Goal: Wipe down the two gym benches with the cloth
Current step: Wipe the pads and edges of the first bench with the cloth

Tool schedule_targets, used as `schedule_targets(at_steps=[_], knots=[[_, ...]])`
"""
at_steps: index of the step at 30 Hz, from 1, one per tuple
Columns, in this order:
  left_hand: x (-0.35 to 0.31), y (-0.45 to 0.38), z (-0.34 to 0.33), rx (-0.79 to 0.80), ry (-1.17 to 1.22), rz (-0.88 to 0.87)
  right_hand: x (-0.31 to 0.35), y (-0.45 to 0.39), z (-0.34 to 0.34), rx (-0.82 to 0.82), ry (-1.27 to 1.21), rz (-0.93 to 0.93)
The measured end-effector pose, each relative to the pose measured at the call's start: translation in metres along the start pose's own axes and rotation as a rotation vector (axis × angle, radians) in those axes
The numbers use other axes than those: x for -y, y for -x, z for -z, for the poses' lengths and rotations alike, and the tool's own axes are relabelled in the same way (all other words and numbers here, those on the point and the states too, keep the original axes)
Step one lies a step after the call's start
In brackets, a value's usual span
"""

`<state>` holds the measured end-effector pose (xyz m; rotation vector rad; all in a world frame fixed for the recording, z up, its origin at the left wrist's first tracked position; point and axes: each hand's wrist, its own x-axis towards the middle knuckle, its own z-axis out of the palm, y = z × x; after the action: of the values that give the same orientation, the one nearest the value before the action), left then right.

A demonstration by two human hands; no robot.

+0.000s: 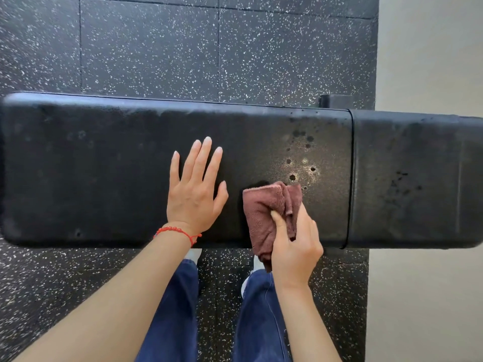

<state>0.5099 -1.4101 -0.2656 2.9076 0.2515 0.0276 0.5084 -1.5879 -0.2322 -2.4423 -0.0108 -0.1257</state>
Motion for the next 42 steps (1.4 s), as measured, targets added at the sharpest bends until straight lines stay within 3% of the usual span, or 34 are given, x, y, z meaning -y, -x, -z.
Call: schedule_targets(at_steps=[5, 12, 16, 22, 27, 33, 42], knots=[[0.0, 0.0, 0.0, -0.012, 0.0, 0.006, 0.005, -0.048, -0.011, -0.015, -0.011, 0.063], [0.0, 0.0, -0.001, -0.017, -0.004, 0.003, 0.007, -0.149, -0.035, -0.141, -0.019, 0.016], [0.0, 0.0, -0.001, -0.013, -0.007, 0.006, -0.005, -0.125, -0.024, -0.138, -0.006, 0.036], [-0.003, 0.0, -0.001, -0.046, 0.027, 0.022, -0.03, -0.024, 0.023, -0.021, 0.039, 0.001], [-0.042, -0.005, 0.002, -0.091, 0.11, 0.084, -0.036, 0.008, 0.036, -0.001, 0.022, -0.096], [-0.092, -0.012, -0.019, -0.021, 0.059, 0.048, -0.032, -0.033, 0.024, -0.049, -0.048, -0.08], [-0.092, -0.012, -0.025, -0.016, -0.004, 0.049, -0.027, -0.178, -0.009, -0.178, -0.031, -0.077]])
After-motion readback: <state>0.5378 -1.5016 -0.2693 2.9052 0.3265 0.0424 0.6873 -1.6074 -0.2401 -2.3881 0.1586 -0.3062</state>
